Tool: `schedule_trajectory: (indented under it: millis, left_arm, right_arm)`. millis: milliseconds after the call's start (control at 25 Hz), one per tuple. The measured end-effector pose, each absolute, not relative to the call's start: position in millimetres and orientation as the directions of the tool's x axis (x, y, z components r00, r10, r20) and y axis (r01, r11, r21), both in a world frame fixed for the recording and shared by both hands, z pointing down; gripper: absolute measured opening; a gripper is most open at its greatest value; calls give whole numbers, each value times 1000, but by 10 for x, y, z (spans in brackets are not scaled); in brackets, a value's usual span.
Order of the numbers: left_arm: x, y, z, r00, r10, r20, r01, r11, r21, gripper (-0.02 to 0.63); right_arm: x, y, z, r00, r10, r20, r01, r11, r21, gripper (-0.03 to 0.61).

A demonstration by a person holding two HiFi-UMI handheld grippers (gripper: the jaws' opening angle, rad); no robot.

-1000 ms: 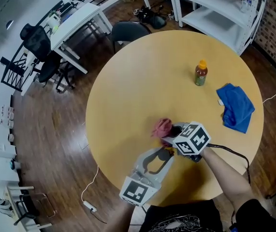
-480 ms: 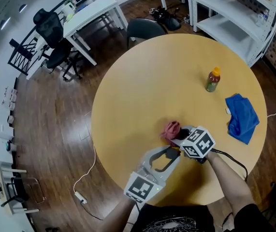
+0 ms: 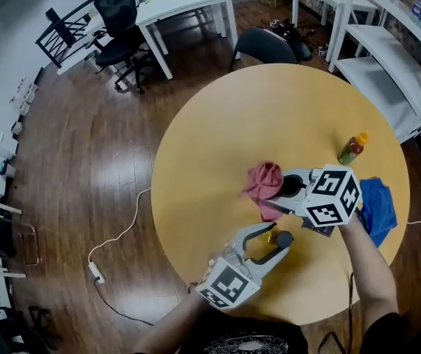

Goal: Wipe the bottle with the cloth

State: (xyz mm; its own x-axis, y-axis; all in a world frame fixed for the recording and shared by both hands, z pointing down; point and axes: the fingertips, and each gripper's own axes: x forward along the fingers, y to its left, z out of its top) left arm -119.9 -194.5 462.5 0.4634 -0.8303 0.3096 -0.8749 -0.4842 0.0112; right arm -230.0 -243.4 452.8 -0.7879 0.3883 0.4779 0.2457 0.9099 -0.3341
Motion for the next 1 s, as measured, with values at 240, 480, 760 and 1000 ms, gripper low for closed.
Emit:
schedule_trajectory:
  millis: [240, 480, 760, 1000]
  left_arm:
    - [-1342, -1787, 4627, 433, -850, 299, -894, -447, 26, 210]
    - [-1435, -1627, 4666, 404, -867, 290, -912, -408, 51, 210]
    - [-1554, -1539, 4683, 367, -888, 276, -930, -361, 74, 210]
    - [-1556, -1533, 4671, 361, -892, 274, -932, -352, 83, 210]
  right_arm:
    - [-2479, -1960, 4592, -581, 618, 529, 467, 786, -405, 100]
    - [-2402, -1630, 4853, -413, 723, 554, 520, 687, -508, 100]
    - [-2318, -1726, 5169, -421, 729, 539, 416, 683, -600, 100]
    - [-2304, -1778, 5561, -447, 710, 544, 335, 697, -634, 100]
